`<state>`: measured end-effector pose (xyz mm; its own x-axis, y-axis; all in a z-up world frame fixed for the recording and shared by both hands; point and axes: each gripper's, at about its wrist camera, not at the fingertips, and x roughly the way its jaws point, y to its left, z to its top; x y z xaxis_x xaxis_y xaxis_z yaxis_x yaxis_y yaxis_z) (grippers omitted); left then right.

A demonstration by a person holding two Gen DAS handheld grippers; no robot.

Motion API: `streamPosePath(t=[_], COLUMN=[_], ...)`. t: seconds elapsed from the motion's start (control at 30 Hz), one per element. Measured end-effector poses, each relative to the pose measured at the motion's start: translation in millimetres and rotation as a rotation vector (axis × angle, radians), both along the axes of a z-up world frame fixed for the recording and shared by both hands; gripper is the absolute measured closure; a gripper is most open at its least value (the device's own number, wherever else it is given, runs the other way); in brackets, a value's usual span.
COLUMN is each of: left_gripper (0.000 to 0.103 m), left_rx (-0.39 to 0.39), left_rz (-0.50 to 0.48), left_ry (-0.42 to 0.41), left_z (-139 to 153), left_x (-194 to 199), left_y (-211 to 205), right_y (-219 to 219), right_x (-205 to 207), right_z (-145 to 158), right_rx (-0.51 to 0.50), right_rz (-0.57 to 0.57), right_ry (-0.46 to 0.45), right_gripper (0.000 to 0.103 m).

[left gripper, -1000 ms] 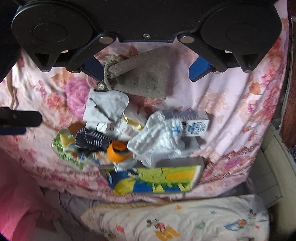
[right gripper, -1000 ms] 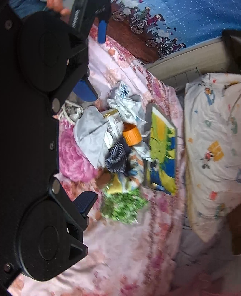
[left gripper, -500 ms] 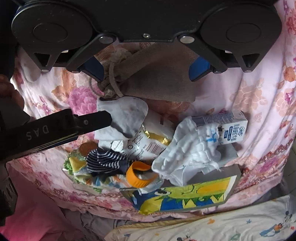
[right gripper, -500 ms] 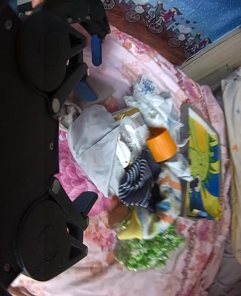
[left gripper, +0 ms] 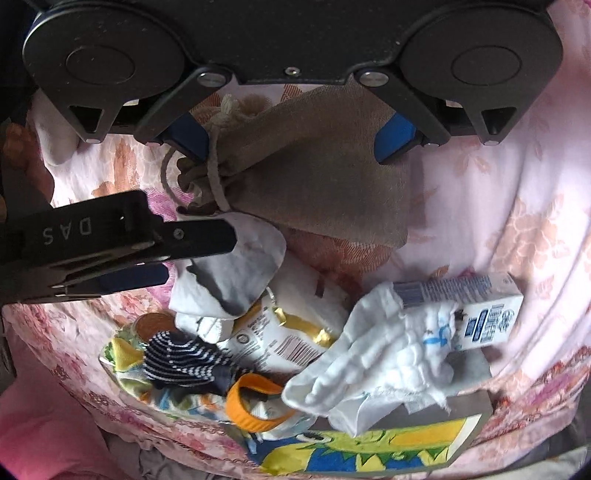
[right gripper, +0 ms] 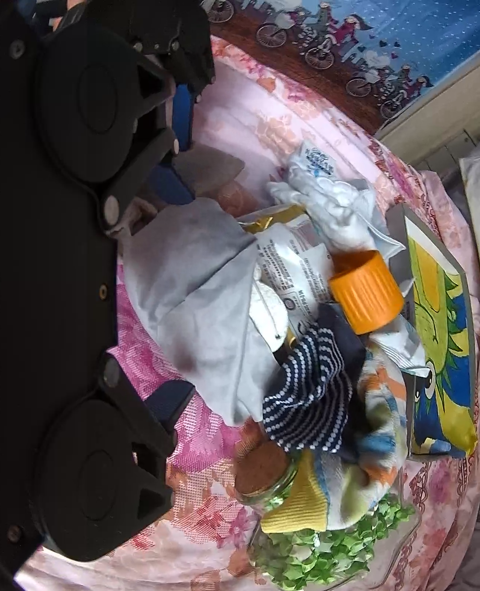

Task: Organize soft objects
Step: 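Grasp the grey drawstring pouch with the left tool while the right tool grasps the light grey cloth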

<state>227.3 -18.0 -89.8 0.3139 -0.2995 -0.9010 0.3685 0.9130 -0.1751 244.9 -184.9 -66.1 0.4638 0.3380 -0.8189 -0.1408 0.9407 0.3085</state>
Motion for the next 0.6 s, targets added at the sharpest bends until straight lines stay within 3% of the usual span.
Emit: streamPosePath(t=[0.1,0.2,0.43,0.6], left_gripper=[0.006,0.006,0.013,0.031], left_rx=[-0.013,-0.028,0.031,0.04], left_rz=[0.032,0.05,0.011,0.021], left_ry=[0.038,0.048,0.039,0.035], left_z=[-7.7,-10.7,-13.2,-9.5], left_x=[3.5,5.4,3.0,1.4], left_y=[3.8,6.6,2.3,3.6], right_y=[1.2,-4.6,-12.6,-13.7], right_x=[2.1,3.9,5.6,6.5], right_z=[-4.2,-8.1,-19.0,-23.1], right_rx=[0.002,0.007,0.034,0.066], right_rz=[-0.014,-0.033,-0.036,-0.043], right_ry=[0.002,0.025,0.051,0.067], right_gripper=[0.011,0.031,0.034,0.043])
